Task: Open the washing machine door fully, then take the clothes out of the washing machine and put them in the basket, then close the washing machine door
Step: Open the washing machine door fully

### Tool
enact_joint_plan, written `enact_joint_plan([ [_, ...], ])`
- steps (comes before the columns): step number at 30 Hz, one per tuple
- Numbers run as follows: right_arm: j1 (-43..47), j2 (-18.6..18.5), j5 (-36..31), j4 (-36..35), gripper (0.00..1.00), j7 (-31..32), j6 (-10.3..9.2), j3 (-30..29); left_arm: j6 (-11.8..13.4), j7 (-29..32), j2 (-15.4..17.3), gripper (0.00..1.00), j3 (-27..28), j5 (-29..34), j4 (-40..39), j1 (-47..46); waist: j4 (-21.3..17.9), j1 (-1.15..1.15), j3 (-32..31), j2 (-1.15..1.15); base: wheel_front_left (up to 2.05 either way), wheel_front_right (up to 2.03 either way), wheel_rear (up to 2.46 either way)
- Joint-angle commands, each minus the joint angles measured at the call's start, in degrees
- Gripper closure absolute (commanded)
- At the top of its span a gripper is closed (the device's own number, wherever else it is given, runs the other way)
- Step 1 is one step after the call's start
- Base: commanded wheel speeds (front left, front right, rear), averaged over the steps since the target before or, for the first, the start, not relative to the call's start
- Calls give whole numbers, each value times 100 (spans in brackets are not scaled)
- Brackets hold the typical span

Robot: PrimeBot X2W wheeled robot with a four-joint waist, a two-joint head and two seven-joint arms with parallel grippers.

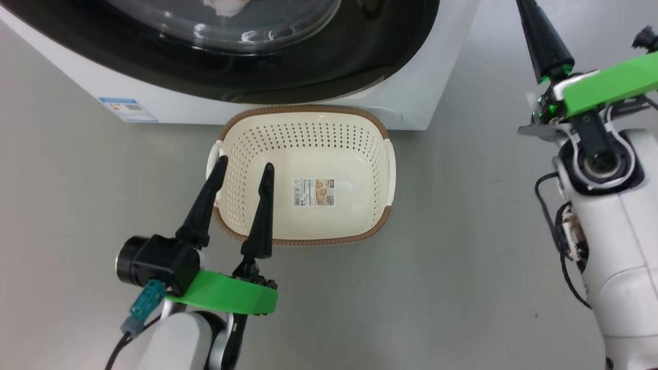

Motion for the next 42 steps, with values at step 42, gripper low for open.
enact_joint_plan([
  [42,-2527,-30,1717,1862,100,2999,-2,81,183,-69,83,0,-258,-132,-184,-660,309,0,1111,0,0,0,0],
])
